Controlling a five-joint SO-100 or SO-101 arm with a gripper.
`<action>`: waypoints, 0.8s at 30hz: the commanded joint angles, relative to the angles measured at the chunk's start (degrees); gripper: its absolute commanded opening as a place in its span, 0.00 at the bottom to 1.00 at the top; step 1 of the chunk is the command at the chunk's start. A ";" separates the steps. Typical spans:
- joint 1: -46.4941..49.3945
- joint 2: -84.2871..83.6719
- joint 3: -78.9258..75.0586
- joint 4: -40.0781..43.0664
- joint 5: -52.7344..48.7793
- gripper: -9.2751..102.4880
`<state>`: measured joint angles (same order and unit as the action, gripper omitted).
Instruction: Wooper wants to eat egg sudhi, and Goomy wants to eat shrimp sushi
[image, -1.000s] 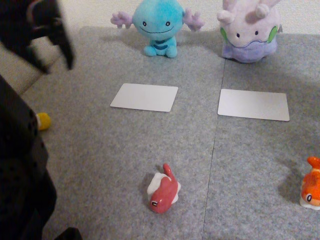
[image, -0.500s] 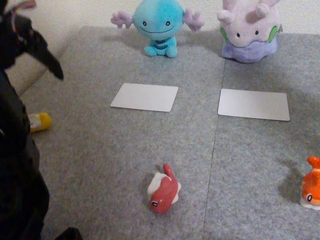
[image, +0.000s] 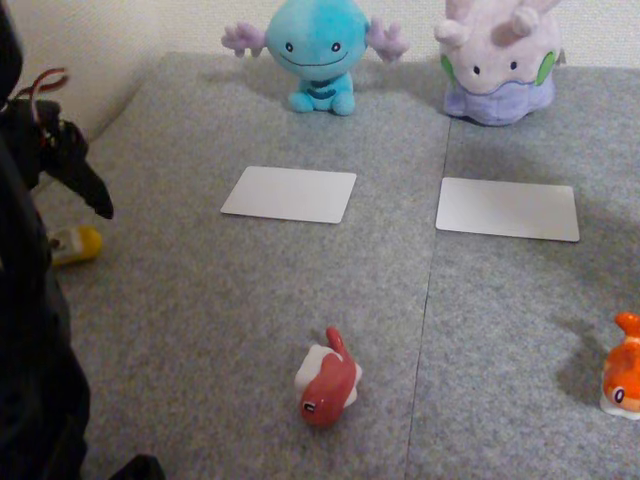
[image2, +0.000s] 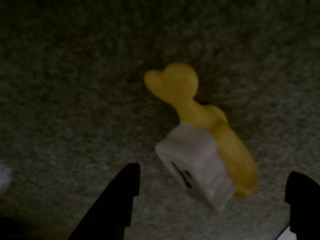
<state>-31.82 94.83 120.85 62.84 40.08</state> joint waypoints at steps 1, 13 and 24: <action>-3.96 -0.09 -1.23 -1.85 -0.44 0.38; -4.22 -8.88 -1.23 -7.56 -0.97 0.36; -4.13 -8.88 -1.23 -9.49 2.64 0.18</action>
<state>-31.99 88.77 120.76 56.60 40.25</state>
